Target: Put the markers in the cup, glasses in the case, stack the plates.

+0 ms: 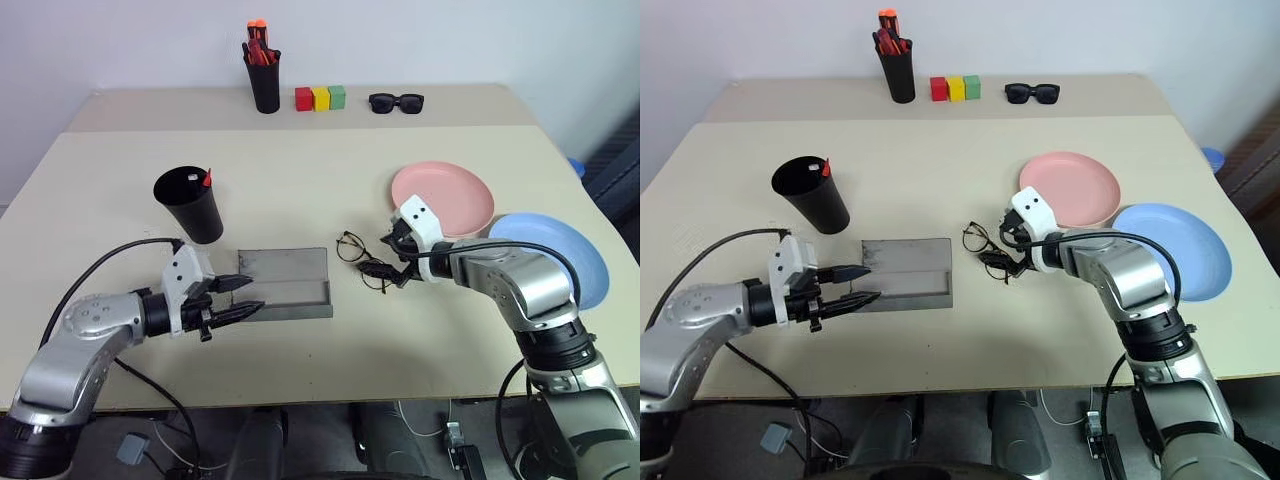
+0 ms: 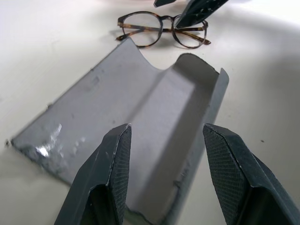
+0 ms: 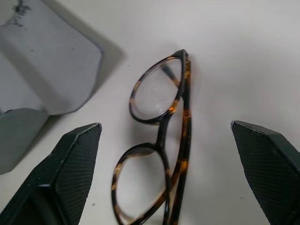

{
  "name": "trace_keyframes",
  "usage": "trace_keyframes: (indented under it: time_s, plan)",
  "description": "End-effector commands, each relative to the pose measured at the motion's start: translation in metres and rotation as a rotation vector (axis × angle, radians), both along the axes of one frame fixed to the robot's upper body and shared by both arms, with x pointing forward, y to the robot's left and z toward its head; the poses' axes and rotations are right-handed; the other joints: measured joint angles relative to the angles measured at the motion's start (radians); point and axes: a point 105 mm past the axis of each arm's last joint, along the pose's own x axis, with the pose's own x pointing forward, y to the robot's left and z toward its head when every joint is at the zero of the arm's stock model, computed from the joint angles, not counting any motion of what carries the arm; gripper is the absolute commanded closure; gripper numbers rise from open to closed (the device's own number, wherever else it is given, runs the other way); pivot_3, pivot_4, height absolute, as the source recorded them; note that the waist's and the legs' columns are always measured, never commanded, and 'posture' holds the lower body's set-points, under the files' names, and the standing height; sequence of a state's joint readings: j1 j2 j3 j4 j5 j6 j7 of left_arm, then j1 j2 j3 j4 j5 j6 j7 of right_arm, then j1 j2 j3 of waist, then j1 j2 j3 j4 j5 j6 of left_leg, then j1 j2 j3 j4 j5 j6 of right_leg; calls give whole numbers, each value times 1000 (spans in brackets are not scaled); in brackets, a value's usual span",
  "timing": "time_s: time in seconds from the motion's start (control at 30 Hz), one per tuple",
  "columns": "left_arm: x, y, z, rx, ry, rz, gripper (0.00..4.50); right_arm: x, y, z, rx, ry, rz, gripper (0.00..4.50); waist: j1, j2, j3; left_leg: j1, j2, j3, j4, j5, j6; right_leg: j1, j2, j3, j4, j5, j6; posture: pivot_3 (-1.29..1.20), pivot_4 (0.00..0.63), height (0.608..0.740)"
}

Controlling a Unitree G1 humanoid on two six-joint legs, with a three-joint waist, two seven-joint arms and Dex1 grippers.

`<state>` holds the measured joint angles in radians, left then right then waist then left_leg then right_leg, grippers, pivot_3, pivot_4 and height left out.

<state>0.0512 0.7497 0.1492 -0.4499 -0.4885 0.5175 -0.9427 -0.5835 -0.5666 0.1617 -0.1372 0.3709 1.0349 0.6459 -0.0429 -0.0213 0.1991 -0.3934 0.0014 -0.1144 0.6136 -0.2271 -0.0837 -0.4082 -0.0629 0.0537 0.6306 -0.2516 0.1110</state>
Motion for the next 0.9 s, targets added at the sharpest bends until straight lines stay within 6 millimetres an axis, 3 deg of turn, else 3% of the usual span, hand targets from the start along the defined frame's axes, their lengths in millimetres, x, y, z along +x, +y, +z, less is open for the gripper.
trace_keyframes:
  time_s: [0.03, 0.23, 0.43, 0.5, 0.6, 0.7, 0.8, 0.9]
  plan:
    - [0, 4, 10, -16, -48, 60, 2032, 5, 4, 8, 1, -28, 0, 1244, 0, 0, 0, 0, 0, 0, 0, 0, 0, 0, 0, 0, 0, 0, 0, 0, 150, 740]
    - [1, 7, 13, -33, -62, 115, 2032, 4, 7, 6, -1, -14, 2, 4331, -1, 0, 0, 0, 0, 0, 0, 0, 0, 0, 0, 0, 0, 0, 0, 0, 150, 740]
    - [2, 10, 13, -42, -62, 146, 2032, 1, 8, 13, -17, -47, 23, 4429, -1, 0, -1, 1, 0, 0, 0, 0, 0, 1, 0, 0, 0, 0, -1, 0, 150, 740]
    - [3, 20, 14, -60, -66, 215, 2032, -3, 12, 31, -74, -162, 109, 4429, -1, 1, 0, 1, 0, 0, 0, 0, 0, 1, 0, 0, 0, 0, -1, 0, 150, 740]
    - [1, 39, 11, -73, -59, 321, 2032, -22, 35, 64, -61, -291, 308, 4429, -3, 1, 0, 0, 0, 0, 0, 0, 0, 0, 0, 0, 0, 0, 0, 0, 150, 740]
    - [-2, 53, 5, -46, -48, 376, 2032, -40, 63, 77, -20, -326, 505, 4429, -9, 1, 0, 1, 1, 1, 0, 0, 0, -1, 1, 0, 0, 0, -1, 0, 150, 740]
    - [-4, 62, 1, -25, -36, 398, 2032, -45, 88, 76, 5, -313, 636, 4429, -11, 1, 0, 2, 2, 1, 0, 0, 0, 0, 2, 0, 0, 0, -1, 0, 150, 740]
    - [-7, 68, 1, -10, -30, 410, 2032, -49, 113, 63, 18, -252, 756, 4429, -10, 1, 0, 1, 2, 1, 0, 0, 0, 0, 1, 0, 0, 0, -1, 0, 150, 740]
